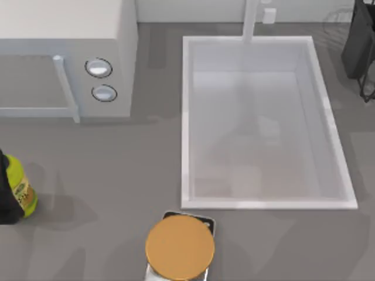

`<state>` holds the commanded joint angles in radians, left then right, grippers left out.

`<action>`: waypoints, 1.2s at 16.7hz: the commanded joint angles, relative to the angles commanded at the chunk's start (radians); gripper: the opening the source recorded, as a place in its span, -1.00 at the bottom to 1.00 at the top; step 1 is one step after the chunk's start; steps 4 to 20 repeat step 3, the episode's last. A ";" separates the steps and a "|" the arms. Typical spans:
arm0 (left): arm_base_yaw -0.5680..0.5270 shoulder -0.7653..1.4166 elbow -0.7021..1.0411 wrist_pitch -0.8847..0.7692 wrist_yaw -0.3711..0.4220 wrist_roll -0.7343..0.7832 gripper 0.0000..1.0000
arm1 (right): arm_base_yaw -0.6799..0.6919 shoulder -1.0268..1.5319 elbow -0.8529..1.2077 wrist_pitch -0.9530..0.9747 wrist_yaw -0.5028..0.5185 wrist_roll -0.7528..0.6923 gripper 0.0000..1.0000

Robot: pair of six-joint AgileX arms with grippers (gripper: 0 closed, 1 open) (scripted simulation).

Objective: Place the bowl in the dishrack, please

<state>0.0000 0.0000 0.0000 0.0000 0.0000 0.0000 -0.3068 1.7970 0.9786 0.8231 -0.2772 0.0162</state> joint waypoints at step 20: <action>0.000 0.000 0.000 0.000 0.000 0.000 1.00 | 0.000 0.000 0.000 0.000 0.000 0.000 1.00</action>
